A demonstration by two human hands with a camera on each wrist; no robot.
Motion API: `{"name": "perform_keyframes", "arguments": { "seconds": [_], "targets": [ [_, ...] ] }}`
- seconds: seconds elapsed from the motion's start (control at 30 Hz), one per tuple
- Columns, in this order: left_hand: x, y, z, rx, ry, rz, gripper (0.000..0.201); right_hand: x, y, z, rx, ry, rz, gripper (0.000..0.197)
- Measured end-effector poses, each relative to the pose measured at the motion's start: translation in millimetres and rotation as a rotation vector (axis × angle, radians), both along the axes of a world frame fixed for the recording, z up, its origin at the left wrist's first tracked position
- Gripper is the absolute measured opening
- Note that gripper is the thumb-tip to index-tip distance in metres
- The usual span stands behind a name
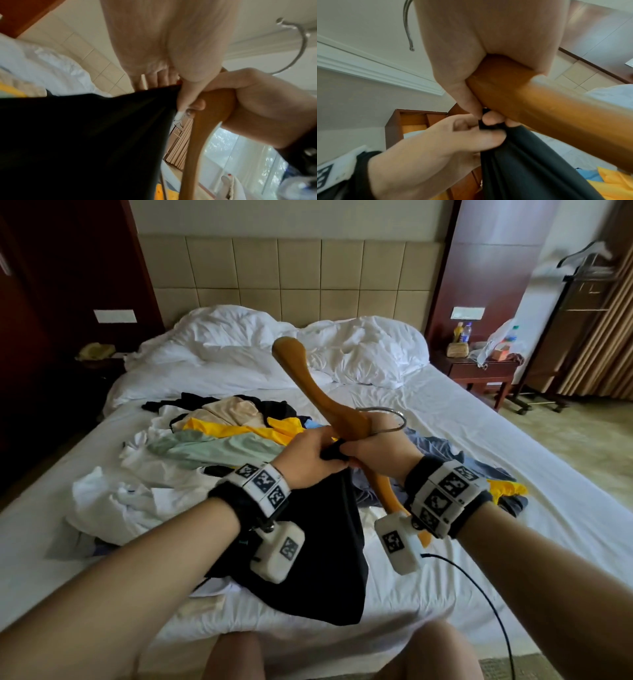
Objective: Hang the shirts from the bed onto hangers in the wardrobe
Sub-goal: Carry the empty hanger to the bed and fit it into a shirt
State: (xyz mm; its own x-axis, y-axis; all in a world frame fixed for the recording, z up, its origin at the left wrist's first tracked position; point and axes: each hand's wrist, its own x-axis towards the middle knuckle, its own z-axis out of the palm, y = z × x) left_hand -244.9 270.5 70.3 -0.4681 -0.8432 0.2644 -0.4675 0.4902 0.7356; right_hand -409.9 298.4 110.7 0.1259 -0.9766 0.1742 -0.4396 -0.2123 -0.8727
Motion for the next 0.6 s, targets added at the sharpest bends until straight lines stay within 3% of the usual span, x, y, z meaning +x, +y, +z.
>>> {"name": "perform_keyframes", "arguments": {
  "seconds": [0.07, 0.1, 0.2, 0.33, 0.47, 0.6],
  "targets": [
    [-4.9, -1.4, 1.4, -0.059, -0.045, 0.032, 0.011, 0.1, 1.3, -3.5, 0.001, -0.033, 0.022, 0.021],
    [-3.1, -2.2, 0.7, -0.086, -0.068, 0.045, 0.007, -2.6, 1.8, -5.2, 0.006, -0.045, 0.022, 0.019],
    [6.3, -0.9, -1.2, -0.075, -0.044, 0.033, 0.012, -11.1, 3.4, -13.2, 0.026, -0.108, -0.017, 0.019],
    [13.3, 8.1, 9.9, 0.026, 0.159, 0.093, 0.018, -12.2, 3.4, -22.4, 0.115, -0.203, 0.005, 0.016],
    [12.1, 11.8, 25.7, -0.045, 0.282, 0.188, 0.007, -3.5, 7.2, -22.5, 0.215, -0.295, 0.082, 0.013],
    [12.0, 16.1, 57.3, -0.034, 0.411, 0.204, 0.005, 11.9, 5.9, -20.9, 0.219, -0.237, 0.104, 0.015]
  ]
}}
